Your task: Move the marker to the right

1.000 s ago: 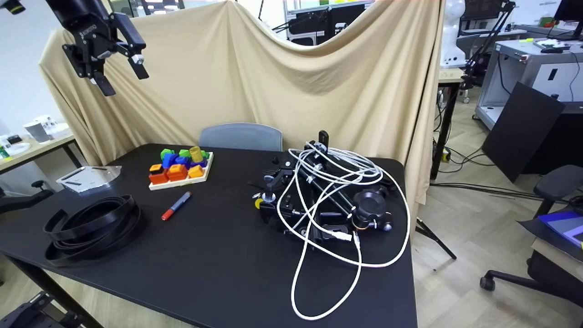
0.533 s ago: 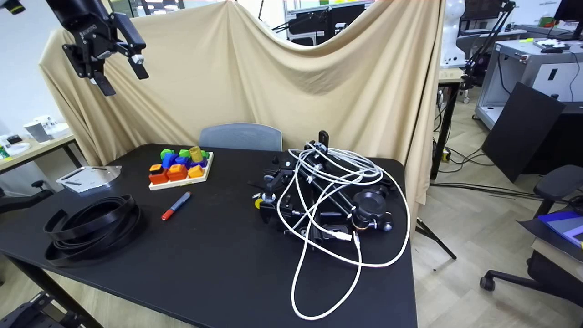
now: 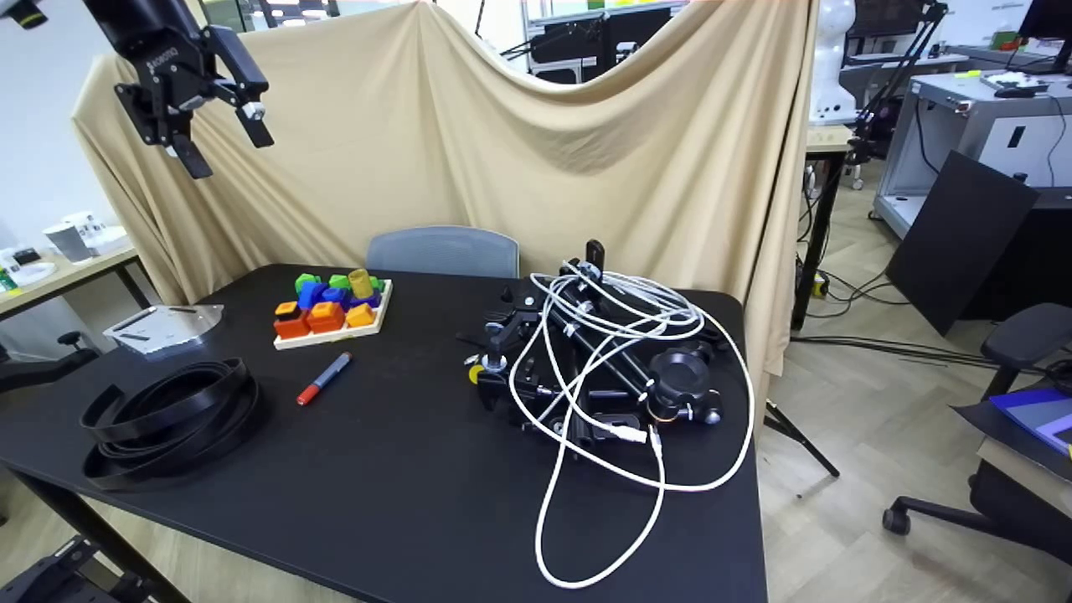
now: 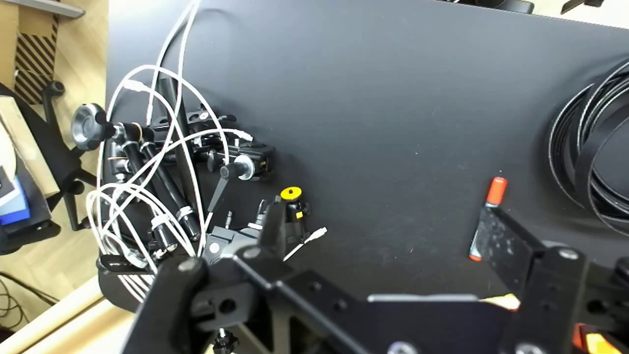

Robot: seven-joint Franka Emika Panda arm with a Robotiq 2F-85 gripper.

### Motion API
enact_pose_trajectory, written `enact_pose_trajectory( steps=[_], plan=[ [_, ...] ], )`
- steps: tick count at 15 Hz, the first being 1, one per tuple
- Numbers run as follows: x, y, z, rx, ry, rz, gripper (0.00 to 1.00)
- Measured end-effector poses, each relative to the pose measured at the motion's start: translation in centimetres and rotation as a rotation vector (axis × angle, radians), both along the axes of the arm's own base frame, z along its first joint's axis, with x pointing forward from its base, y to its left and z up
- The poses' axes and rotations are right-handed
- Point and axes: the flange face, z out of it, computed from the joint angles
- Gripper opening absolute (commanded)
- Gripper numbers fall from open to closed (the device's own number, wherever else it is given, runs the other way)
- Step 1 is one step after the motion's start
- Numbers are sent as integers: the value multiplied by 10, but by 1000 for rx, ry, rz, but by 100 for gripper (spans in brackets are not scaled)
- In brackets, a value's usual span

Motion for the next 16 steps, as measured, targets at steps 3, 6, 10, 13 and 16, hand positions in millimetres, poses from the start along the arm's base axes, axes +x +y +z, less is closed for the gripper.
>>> enact_pose_trajectory(
  steps=[3, 6, 10, 13, 16],
  plan=[
    [8, 13, -16, -5, 3, 36, 100],
    [27, 31, -49, 3, -4, 72, 100],
    [57, 53, -98, 48, -67, 25, 100],
    [76, 67, -131, 111, -146, -83, 100],
    [89, 81, -159, 196, -211, -189, 100]
  ],
)
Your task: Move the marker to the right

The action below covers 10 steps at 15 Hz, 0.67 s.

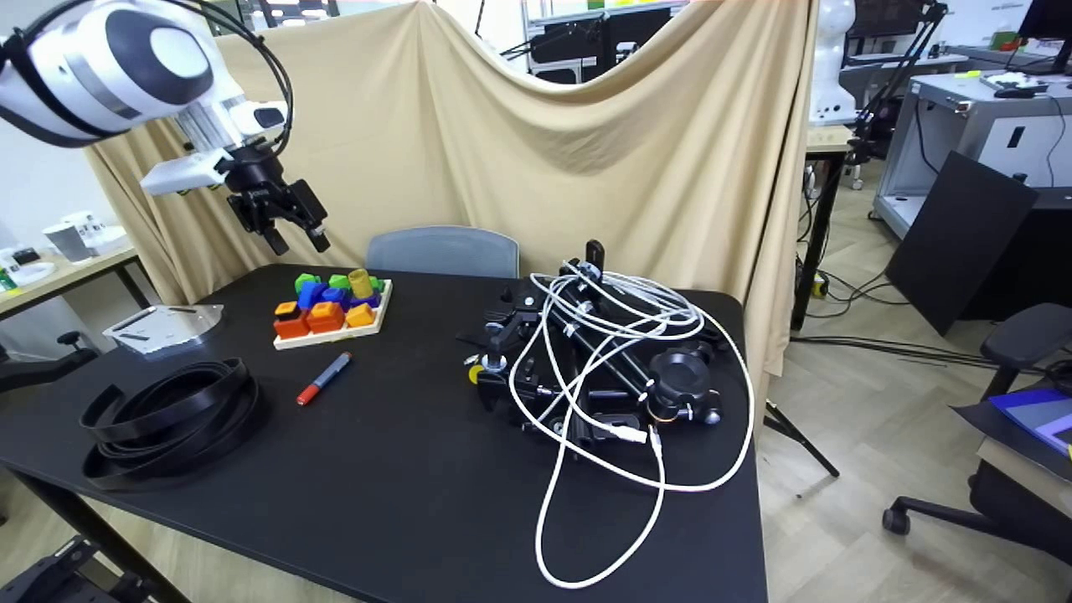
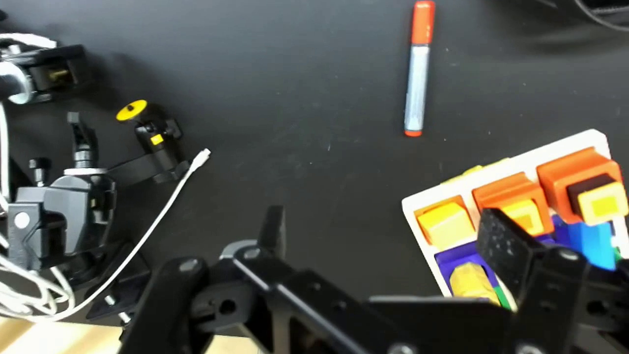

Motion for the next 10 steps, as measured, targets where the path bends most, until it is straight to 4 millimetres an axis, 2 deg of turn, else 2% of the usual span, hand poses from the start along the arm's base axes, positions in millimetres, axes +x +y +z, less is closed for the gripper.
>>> enact_pose_trajectory(
  steps=[4, 10],
  plan=[
    [5, 13, -41, 117, 6, -76, 100],
    [-2, 22, -102, 217, 69, -135, 100]
  ],
)
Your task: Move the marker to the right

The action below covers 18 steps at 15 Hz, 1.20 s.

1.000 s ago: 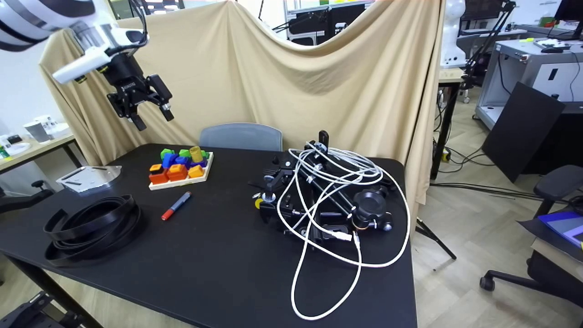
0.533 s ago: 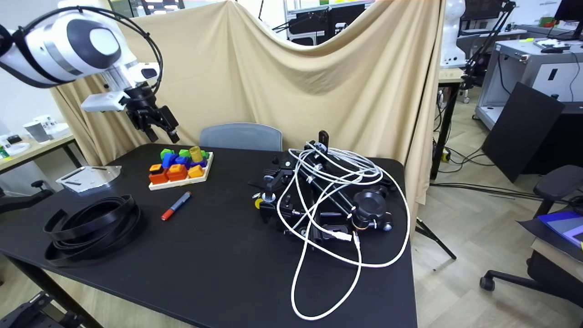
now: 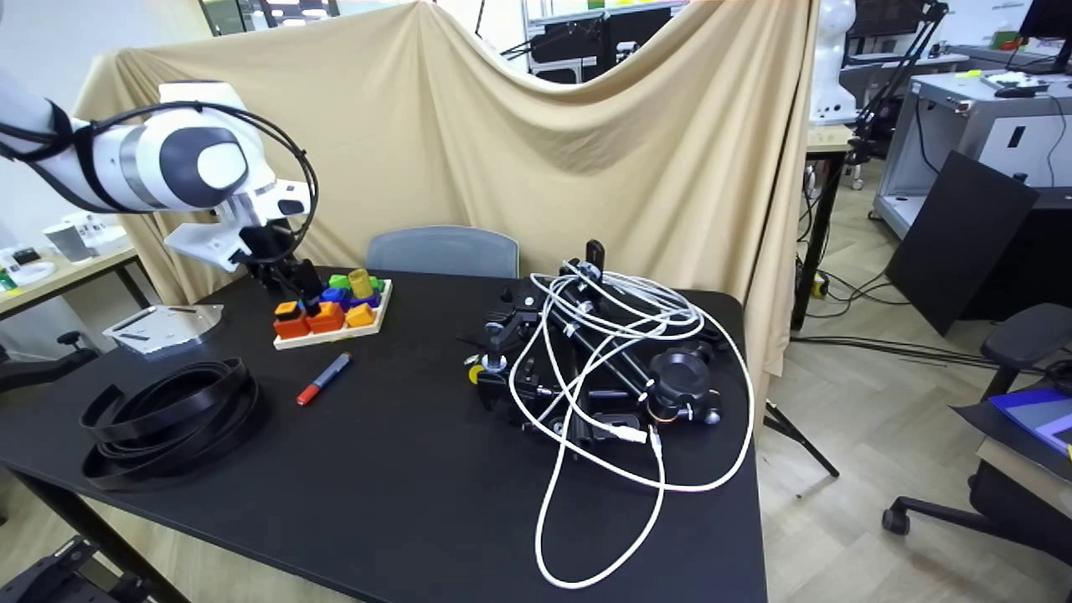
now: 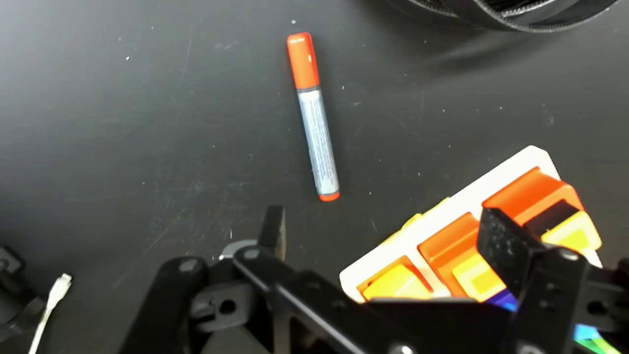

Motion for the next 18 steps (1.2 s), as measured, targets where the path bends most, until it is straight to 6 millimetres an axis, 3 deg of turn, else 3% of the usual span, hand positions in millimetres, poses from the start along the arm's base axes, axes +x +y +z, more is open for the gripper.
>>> enact_pose_trajectory(
  steps=[8, 14, 18],
  plan=[
    [-10, -4, -57, -17, 88, 6, 100],
    [-10, -6, -62, -20, 94, 19, 100],
    [-11, -5, -75, -54, 107, 138, 100]
  ],
)
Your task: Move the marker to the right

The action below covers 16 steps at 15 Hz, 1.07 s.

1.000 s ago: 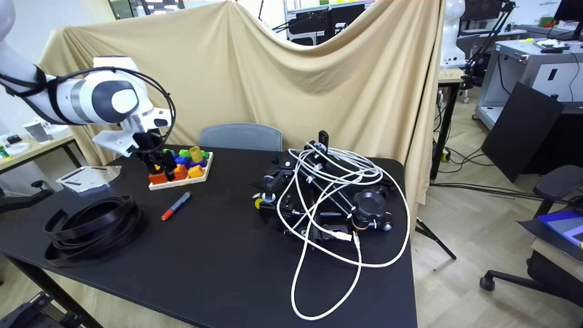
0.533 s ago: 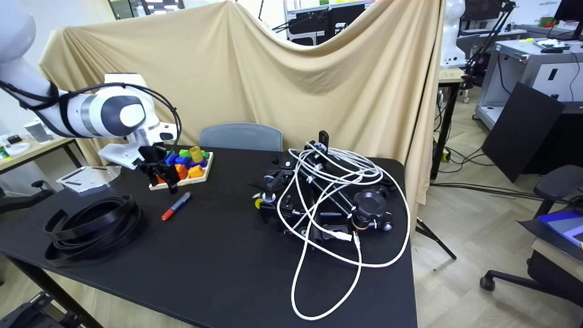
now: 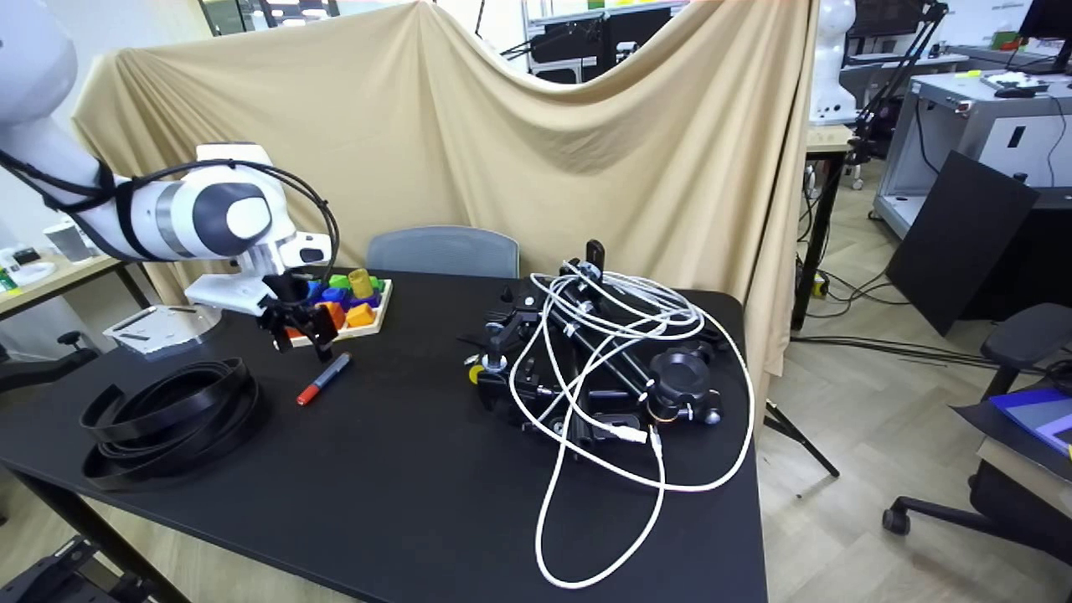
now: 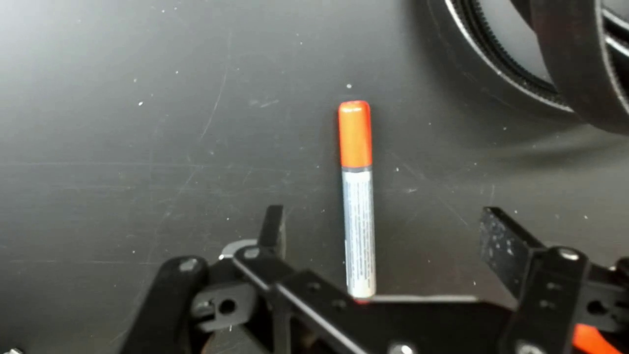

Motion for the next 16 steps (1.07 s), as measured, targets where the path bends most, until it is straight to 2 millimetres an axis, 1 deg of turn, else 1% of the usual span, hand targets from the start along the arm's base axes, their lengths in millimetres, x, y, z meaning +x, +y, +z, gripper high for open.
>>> enact_pose_trajectory(
  steps=[4, 7, 8, 9, 10, 12, 16],
  plan=[
    [3, 3, -24, -62, 7, 112, 100],
    [9, 8, -37, -87, -4, 152, 100],
    [10, 10, -40, -90, -7, 158, 75],
    [12, 12, -42, -92, -12, 163, 72],
    [13, 14, -44, -92, -15, 167, 67],
    [16, 16, -47, -91, -23, 170, 51],
    [19, 19, -51, -83, -42, 171, 25]
  ],
)
